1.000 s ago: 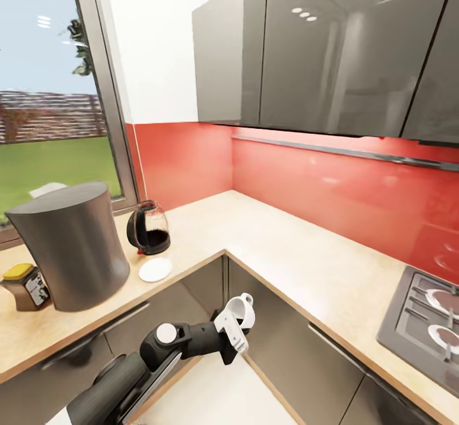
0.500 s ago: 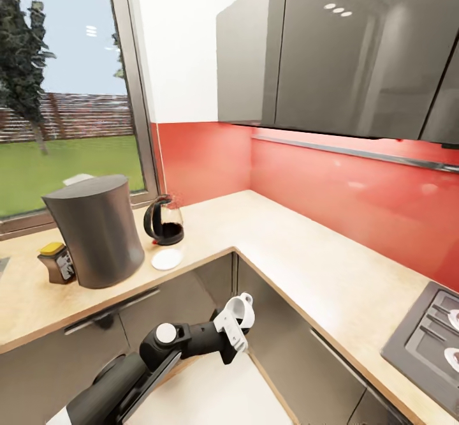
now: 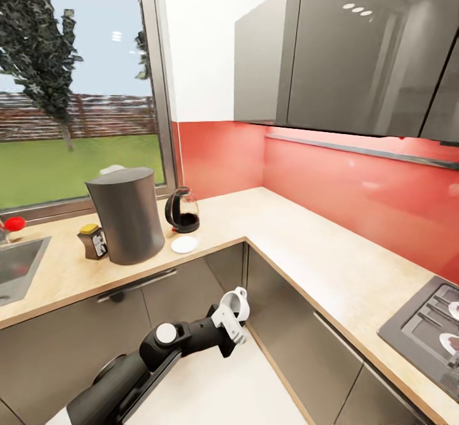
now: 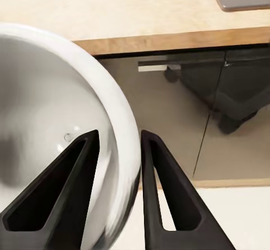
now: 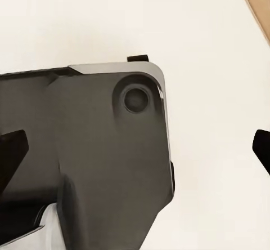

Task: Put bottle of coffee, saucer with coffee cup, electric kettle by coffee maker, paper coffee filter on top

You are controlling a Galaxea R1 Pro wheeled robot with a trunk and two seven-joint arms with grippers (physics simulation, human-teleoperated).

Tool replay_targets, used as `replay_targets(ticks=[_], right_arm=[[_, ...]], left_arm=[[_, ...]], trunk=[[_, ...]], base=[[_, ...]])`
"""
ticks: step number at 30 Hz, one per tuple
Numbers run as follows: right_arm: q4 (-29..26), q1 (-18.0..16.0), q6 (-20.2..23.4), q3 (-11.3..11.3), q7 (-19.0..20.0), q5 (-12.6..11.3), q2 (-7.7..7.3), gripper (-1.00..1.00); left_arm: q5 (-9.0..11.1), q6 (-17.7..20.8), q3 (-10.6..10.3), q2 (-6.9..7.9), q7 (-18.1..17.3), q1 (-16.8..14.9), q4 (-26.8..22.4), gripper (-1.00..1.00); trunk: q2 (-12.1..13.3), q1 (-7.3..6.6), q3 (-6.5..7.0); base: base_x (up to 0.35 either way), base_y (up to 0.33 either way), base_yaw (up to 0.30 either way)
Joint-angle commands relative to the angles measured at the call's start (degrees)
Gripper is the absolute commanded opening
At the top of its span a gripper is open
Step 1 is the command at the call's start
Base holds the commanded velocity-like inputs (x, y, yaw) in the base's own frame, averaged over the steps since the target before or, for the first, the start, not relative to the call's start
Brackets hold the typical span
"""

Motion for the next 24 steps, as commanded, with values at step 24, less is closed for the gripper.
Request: replay_targets(ticks=[24], right_arm=[[0.19, -0.04, -0.25, -0.15, 0.09, -0.37, 0.11, 1.0]], left_arm=[[0.23, 36.35, 24.52, -2.18, 0.58, -18.48, 0.06, -1.0]], trunk=[[-0.11, 0.02, -0.25]], base=[[-0.003, 0.0, 0.029]])
